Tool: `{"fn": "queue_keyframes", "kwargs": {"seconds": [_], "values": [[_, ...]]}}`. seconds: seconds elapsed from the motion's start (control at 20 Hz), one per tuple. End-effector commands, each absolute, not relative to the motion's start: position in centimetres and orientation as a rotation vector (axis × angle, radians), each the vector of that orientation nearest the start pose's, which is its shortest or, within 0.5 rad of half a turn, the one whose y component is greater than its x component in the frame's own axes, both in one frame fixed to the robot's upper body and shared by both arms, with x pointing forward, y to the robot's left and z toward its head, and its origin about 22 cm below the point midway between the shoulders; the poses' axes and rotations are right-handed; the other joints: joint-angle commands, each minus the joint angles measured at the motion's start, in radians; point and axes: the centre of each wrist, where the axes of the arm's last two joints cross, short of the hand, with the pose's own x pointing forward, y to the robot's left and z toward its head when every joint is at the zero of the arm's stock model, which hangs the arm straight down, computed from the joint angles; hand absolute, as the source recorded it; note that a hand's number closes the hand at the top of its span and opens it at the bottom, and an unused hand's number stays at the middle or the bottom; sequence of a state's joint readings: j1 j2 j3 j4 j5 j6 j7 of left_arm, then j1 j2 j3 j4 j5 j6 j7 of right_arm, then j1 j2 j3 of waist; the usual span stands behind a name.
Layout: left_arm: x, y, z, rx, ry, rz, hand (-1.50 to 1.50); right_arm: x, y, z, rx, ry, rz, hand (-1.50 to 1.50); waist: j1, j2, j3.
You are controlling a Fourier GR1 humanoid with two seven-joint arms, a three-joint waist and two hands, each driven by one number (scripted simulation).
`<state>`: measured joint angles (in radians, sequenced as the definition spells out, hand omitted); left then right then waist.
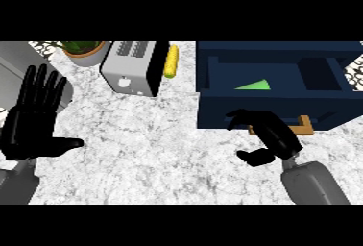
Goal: Pick up the cup, place it into the drawer and close the drawer
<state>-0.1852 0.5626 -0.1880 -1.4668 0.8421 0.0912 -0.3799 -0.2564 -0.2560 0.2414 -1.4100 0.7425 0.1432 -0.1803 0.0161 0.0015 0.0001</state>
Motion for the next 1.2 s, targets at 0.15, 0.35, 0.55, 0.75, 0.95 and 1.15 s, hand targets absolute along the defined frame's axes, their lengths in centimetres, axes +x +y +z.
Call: {"fn": "queue_keyframes", "kwargs": {"seconds": [0.15, 0.35, 0.55, 0.75, 0.95, 1.15], "values": [[25.8, 33.8, 4.2, -0.248, -1.884, 0.182, -1.5, 32.2, -21.2, -1.5, -0.443, -1.54, 1.281, -1.5, -0.005, 0.0, 0.0], [26.4, 33.1, 4.4, -0.261, -1.877, 0.21, -1.5, 36.7, -21.9, -0.9, -0.447, -1.513, 1.245, -1.5, 0.002, 0.003, 0.0], [27.6, 34.5, 5.0, -0.275, -1.893, 0.192, -1.5, 37.8, -23.2, -2.7, -0.392, -1.532, 1.218, -1.5, 0.009, 0.008, 0.001], [26.6, 35.9, 4.8, -0.295, -1.883, 0.177, -1.5, 40.4, -23.2, -0.4, -0.354, -1.532, 1.195, -1.5, 0.015, 0.008, 0.001], [26.2, 34.0, 3.9, -0.306, -1.88, 0.171, -1.5, 41.5, -25.5, 0.7, -0.371, -1.493, 1.205, -1.5, 0.036, 0.016, 0.002], [27.3, 33.8, 5.0, -0.317, -1.878, 0.148, -1.5, 42.8, -27.7, 3.3, -0.401, -1.476, 1.197, -1.5, 0.056, 0.026, 0.003]]}}
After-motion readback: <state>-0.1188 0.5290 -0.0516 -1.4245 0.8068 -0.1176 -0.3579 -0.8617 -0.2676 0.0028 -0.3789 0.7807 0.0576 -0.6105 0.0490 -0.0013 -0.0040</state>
